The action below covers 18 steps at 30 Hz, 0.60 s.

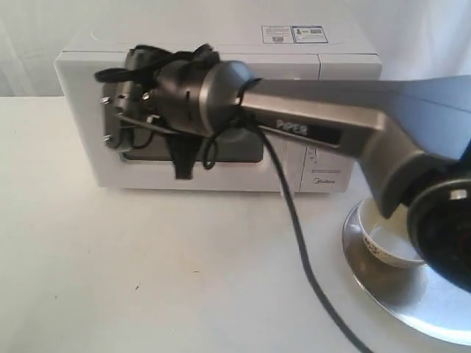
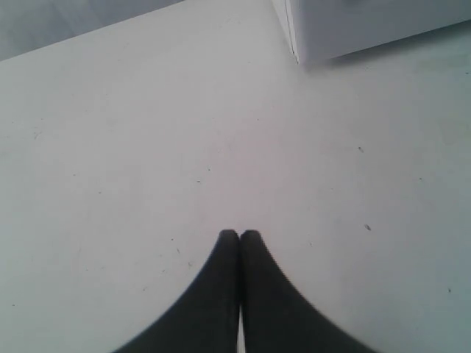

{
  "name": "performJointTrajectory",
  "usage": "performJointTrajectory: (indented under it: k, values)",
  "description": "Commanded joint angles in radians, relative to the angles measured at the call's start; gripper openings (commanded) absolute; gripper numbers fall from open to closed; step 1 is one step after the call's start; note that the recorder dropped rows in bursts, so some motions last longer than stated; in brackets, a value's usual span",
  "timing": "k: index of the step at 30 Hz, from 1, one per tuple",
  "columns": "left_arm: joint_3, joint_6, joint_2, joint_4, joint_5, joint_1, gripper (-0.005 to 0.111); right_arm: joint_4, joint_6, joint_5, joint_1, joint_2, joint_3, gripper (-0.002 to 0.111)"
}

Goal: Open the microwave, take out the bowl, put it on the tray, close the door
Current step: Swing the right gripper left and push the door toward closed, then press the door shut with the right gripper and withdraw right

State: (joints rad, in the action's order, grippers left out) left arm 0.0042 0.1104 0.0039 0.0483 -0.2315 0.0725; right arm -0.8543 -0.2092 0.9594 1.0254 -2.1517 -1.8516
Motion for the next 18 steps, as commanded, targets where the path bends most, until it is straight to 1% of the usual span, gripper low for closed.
performJointTrajectory:
  k: [1, 2, 3, 6, 8, 9, 11, 12, 15, 18]
  values:
    - [-0.004, -0.002, -0.004, -0.004, 0.000, -0.004, 0.000, -0.039, 0.104, 0.124, -0.101, 0.003, 0.008, 0.000]
    - [-0.004, -0.002, -0.004, -0.004, 0.000, -0.004, 0.000, -0.030, 0.102, 0.137, -0.103, 0.003, 0.008, 0.000]
    - [-0.004, -0.002, -0.004, -0.004, 0.000, -0.004, 0.000, 0.020, 0.081, 0.153, -0.094, 0.007, 0.013, 0.000]
    - [-0.004, -0.002, -0.004, -0.004, 0.000, -0.004, 0.000, 0.097, 0.053, 0.162, -0.028, 0.024, 0.029, 0.000]
    - [-0.004, -0.002, -0.004, -0.004, 0.000, -0.004, 0.000, 0.098, 0.178, 0.210, 0.052, 0.048, 0.030, 0.000]
    - [-0.004, -0.002, -0.004, -0.004, 0.000, -0.004, 0.000, 0.088, 0.191, 0.260, 0.106, 0.065, 0.030, 0.000]
    - [-0.004, -0.002, -0.004, -0.004, 0.000, -0.004, 0.000, 0.020, 0.196, 0.262, 0.200, 0.111, 0.042, 0.000]
    - [-0.004, -0.002, -0.004, -0.004, 0.000, -0.004, 0.000, -0.026, 0.248, 0.262, 0.243, 0.146, 0.051, 0.000]
    - [-0.004, -0.002, -0.004, -0.004, 0.000, -0.004, 0.000, -0.014, 0.393, 0.262, 0.310, 0.221, 0.075, 0.000]
    - [-0.004, -0.002, -0.004, -0.004, 0.000, -0.004, 0.000, 0.027, 0.416, 0.262, 0.375, 0.297, 0.135, 0.000]
